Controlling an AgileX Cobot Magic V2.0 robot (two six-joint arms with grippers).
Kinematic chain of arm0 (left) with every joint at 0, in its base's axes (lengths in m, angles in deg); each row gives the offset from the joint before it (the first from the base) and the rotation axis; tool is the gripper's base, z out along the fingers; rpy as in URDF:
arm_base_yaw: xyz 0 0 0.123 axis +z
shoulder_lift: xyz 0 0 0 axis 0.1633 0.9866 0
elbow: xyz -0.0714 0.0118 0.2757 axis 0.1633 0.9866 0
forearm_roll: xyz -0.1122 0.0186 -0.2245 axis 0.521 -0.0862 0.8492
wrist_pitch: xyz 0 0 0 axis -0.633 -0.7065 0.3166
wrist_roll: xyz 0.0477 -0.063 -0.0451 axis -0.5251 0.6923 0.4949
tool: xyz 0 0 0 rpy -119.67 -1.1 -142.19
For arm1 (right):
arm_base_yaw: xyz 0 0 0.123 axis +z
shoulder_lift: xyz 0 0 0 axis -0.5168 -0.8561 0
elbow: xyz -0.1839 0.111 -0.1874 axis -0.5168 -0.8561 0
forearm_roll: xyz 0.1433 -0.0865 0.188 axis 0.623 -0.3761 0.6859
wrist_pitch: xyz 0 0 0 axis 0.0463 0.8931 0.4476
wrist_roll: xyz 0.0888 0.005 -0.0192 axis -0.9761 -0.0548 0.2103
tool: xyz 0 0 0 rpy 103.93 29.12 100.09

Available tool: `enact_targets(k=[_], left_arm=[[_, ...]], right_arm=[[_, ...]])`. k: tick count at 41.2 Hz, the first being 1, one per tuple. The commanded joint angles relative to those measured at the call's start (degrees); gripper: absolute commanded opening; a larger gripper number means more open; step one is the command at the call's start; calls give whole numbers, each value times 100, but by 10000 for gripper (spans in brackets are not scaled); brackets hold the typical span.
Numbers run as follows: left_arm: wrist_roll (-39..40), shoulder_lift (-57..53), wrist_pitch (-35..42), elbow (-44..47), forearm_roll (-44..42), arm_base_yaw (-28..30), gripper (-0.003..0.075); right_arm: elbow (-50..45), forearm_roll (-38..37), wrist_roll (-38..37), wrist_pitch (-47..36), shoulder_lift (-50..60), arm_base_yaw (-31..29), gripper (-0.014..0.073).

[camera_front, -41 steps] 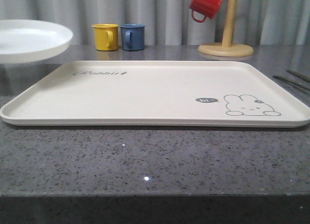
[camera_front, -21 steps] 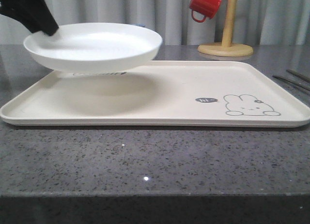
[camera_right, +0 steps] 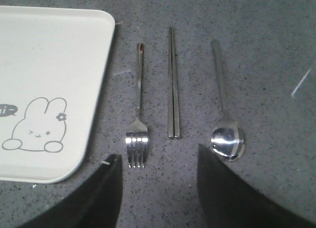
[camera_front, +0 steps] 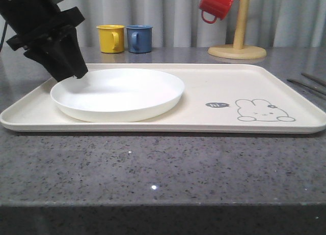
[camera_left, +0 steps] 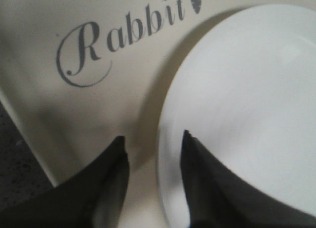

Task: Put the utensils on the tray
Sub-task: 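Lower the white plate onto the tray and open the left gripper, then withdraw the left gripper from the plate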

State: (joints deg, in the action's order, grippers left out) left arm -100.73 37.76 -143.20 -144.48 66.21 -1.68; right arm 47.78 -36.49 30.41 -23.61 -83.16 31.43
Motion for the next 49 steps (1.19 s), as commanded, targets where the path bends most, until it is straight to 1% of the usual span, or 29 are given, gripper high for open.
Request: enact_targets(k=[1,6,11,14,19,21,26,29,32,36,42,47,49], left_arm=[[103,-307,-42,-323,127,13,409],[170,-571,-197,-510,127,39,410],[186,-1074,-246,-520,-77,-217,410],[414,-1431,-296,-520,-488,-513,410],[1040,-2014,-294,-330,-1445,-1097,410],[1426,-2316,-190,-123,-1970,-1399,410],[1967,-3116,135,609,-2663,-2135,410],[2018,-3604,391,1106,-2727,-2469,410],[2218,-4098,615,1599,-2727,-2673,410],[2543,-4750,890,2226,-2727,-2750,410],[2555,-5695,1198,3145,-2852,-2750,410],[2555,-6282,1278,3603,-3021,-2750,410],[2555,-6462,1278,3724,-3034,-2750,410]], right_arm=[[156,-38,12,-347,-57,-31,383],[156,-38,12,-347,-57,-31,383],[156,-38,12,-347,-57,-31,383],[156,-38,12,-347,-57,-31,383],[156,-38,12,-347,-57,-31,383],[156,-38,12,-347,-57,-31,383],[156,-38,12,-347,-57,-31,383],[156,-38,12,-347,-57,-31,383],[156,-38,12,-360,-57,-31,383],[156,-33,12,-436,-57,-31,383],[156,18,12,-388,-57,-28,383],[175,226,17,-537,-80,-28,381],[255,300,44,-475,-158,-22,381]])
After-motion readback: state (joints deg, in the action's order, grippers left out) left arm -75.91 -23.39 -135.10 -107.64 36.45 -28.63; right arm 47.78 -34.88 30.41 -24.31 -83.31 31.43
